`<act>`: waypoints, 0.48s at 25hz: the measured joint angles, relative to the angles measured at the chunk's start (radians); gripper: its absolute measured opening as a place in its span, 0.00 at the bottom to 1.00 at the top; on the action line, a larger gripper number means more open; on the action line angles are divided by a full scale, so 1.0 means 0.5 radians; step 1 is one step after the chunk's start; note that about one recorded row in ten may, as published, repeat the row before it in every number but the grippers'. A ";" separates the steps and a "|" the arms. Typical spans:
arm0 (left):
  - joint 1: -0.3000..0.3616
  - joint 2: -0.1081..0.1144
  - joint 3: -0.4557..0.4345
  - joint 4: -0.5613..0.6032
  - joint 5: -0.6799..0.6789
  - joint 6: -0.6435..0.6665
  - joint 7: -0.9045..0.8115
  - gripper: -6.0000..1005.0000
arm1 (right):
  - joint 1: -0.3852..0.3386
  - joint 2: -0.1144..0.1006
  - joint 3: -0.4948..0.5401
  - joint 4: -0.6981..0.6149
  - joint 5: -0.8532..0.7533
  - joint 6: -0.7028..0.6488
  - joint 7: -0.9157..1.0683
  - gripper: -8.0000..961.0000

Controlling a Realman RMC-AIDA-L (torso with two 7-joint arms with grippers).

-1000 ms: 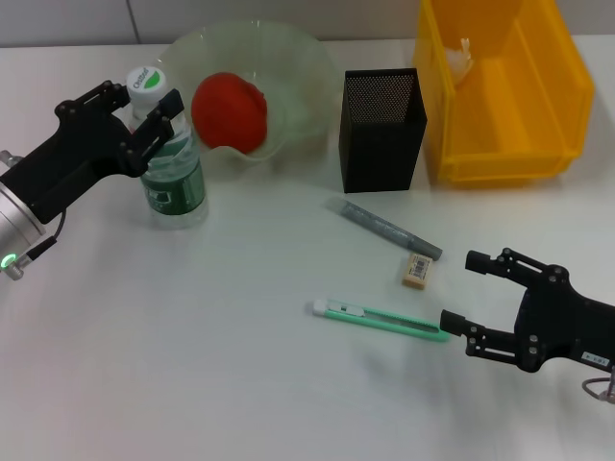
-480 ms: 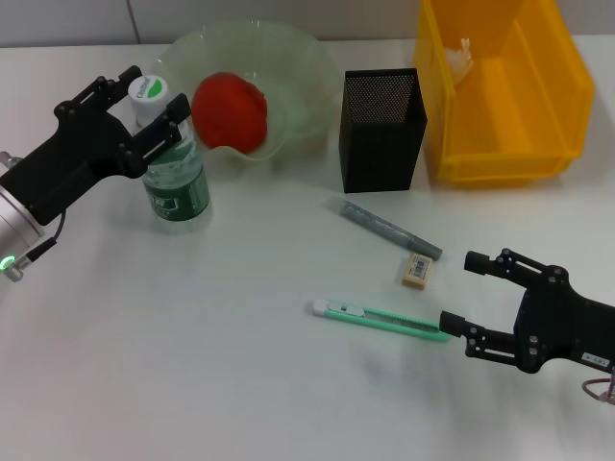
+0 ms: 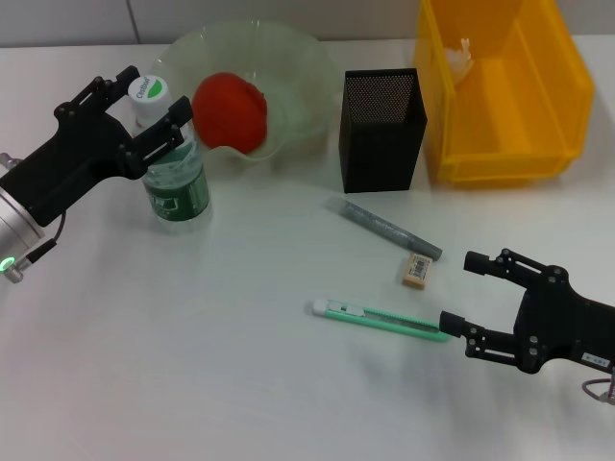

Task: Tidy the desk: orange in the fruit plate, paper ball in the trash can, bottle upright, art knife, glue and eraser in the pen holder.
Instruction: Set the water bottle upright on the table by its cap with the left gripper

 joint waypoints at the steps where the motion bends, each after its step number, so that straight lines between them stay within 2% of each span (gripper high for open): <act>1: 0.000 0.000 0.000 0.000 0.000 0.002 0.000 0.78 | 0.000 0.000 0.000 0.000 0.000 0.000 0.000 0.86; 8: 0.007 0.000 -0.006 0.000 -0.011 0.068 -0.011 0.78 | -0.004 0.002 0.005 0.000 0.000 -0.003 0.000 0.86; 12: 0.014 0.001 -0.026 0.004 -0.015 0.244 -0.058 0.78 | -0.009 0.002 0.014 0.000 0.000 -0.003 0.000 0.86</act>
